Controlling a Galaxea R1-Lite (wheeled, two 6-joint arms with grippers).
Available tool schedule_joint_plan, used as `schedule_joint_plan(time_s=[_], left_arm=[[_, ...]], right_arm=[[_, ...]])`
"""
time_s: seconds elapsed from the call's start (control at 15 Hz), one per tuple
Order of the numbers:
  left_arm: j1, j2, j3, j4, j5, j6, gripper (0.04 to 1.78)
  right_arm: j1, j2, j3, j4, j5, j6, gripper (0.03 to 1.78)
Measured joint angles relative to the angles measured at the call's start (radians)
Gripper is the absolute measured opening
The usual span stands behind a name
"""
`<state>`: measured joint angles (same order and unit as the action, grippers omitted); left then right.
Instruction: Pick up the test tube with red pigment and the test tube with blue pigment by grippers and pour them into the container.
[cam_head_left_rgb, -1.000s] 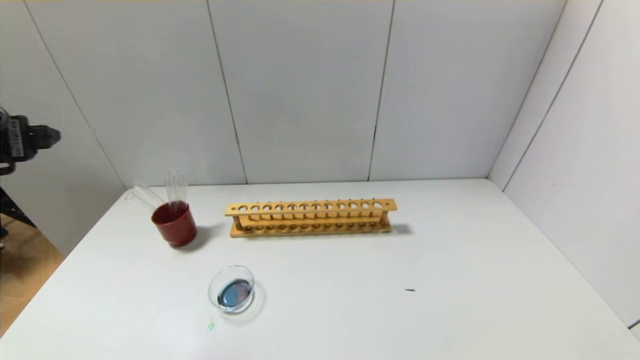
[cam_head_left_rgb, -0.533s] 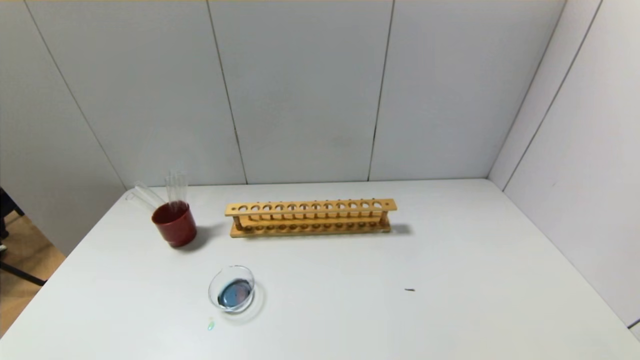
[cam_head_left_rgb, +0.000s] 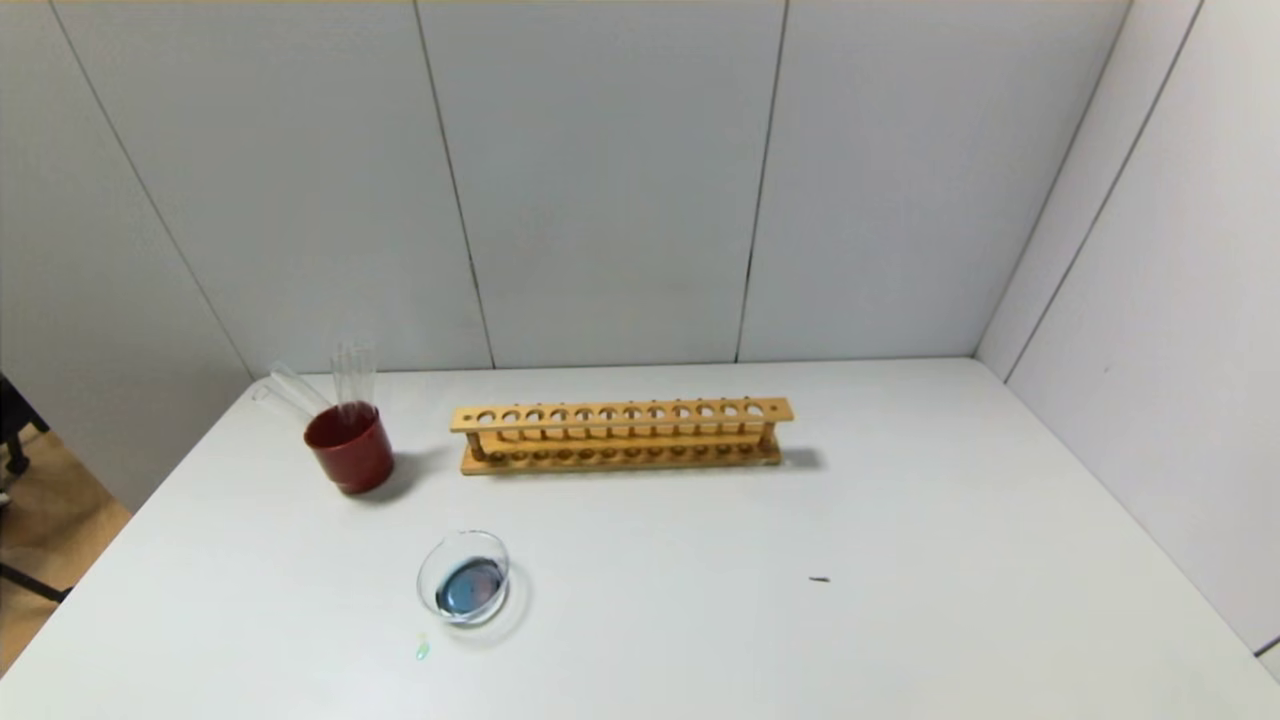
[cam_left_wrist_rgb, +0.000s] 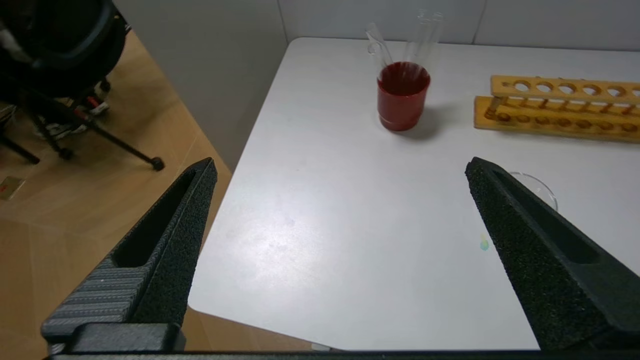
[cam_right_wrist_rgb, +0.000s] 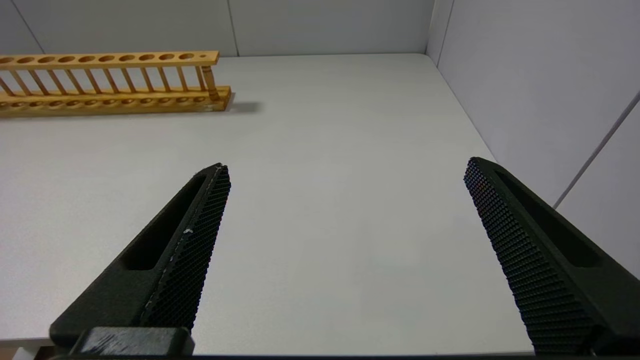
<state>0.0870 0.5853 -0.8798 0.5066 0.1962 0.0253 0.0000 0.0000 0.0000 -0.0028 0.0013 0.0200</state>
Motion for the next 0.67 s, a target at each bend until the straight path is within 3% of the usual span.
schedule_joint_plan(time_s=[0.4, 0.67], left_arm=[[-0.083, -0.256, 0.239, -0.024, 0.007, 0.033, 1.75], [-0.100, -0.424, 0.469, -0.124, -0.055, 0.051, 1.75]], right_arm=[[0.000, 0.000, 0.000, 0.000, 0.000, 0.000, 1.71], [0.000, 0.000, 0.000, 0.000, 0.000, 0.000, 1.71]])
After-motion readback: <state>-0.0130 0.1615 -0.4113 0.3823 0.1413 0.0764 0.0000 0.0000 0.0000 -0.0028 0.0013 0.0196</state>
